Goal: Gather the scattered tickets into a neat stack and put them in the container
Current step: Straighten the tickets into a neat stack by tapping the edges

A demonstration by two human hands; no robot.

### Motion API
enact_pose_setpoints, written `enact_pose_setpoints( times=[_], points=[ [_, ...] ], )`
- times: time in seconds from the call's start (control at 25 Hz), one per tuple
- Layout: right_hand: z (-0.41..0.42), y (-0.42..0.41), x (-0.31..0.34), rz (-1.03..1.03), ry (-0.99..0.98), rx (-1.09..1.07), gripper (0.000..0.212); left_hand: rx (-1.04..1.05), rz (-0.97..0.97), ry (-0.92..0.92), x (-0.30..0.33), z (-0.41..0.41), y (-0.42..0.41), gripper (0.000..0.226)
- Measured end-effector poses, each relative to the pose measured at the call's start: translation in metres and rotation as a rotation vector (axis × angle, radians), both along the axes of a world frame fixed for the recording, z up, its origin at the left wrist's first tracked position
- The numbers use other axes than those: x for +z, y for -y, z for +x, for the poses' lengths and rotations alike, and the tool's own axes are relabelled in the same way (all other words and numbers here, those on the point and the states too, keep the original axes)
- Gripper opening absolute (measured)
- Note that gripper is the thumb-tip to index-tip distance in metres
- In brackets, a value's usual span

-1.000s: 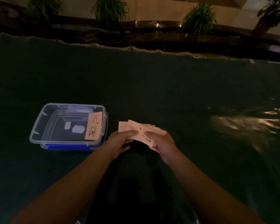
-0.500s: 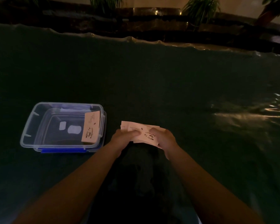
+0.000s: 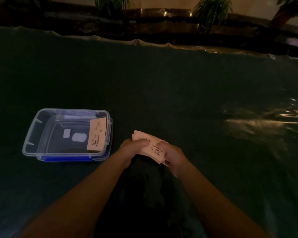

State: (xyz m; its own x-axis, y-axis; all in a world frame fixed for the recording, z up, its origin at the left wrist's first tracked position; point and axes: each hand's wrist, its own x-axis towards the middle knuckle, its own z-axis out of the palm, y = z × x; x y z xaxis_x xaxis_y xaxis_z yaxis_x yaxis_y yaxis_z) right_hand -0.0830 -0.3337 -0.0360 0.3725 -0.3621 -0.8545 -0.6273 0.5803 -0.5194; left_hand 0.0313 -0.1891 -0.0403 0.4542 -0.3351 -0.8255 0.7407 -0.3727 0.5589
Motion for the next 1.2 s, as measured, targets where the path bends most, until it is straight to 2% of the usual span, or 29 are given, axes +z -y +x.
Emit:
enact_pose_setpoints(
  times=[0.08, 0.24, 0.44, 0.56, 0.68, 0.84, 1.0, 1.2],
  points=[
    [-0.014, -0.007, 0.003, 0.08, 0.053, -0.005, 0.043, 0.013, -0.075, -0.046, 0.003, -0.001, -0.007, 0.07],
    [-0.037, -0.021, 0.013, 0.175, 0.111, 0.011, 0.035, 0.025, -0.206, -0.065, 0.012, -0.013, -0.023, 0.056],
    [-0.054, -0.039, 0.024, 0.186, 0.136, 0.108, 0.05, 0.154, -0.243, -0.096, 0.013, -0.043, -0.043, 0.052],
    [-0.065, -0.05, 0.024, 0.207, 0.139, 0.235, 0.06, 0.044, -0.228, -0.165, 0.013, -0.057, -0.062, 0.057],
    [-0.072, -0.065, 0.023, 0.227, 0.129, 0.384, 0.059, -0.099, -0.256, -0.172, 0.013, -0.064, -0.084, 0.067],
    [-0.07, -0.08, 0.029, 0.162, 0.166, 0.471, 0.06, -0.262, -0.202, 0.014, 0.018, -0.062, -0.106, 0.08],
    [-0.061, -0.094, 0.035, -0.115, 0.215, 0.646, 0.078, -0.396, -0.178, 0.25, 0.023, -0.056, -0.123, 0.087],
    [-0.051, -0.113, 0.036, -0.349, 0.376, 0.626, 0.1, -0.493, -0.234, 0.507, 0.031, -0.05, -0.133, 0.094]
  ],
)
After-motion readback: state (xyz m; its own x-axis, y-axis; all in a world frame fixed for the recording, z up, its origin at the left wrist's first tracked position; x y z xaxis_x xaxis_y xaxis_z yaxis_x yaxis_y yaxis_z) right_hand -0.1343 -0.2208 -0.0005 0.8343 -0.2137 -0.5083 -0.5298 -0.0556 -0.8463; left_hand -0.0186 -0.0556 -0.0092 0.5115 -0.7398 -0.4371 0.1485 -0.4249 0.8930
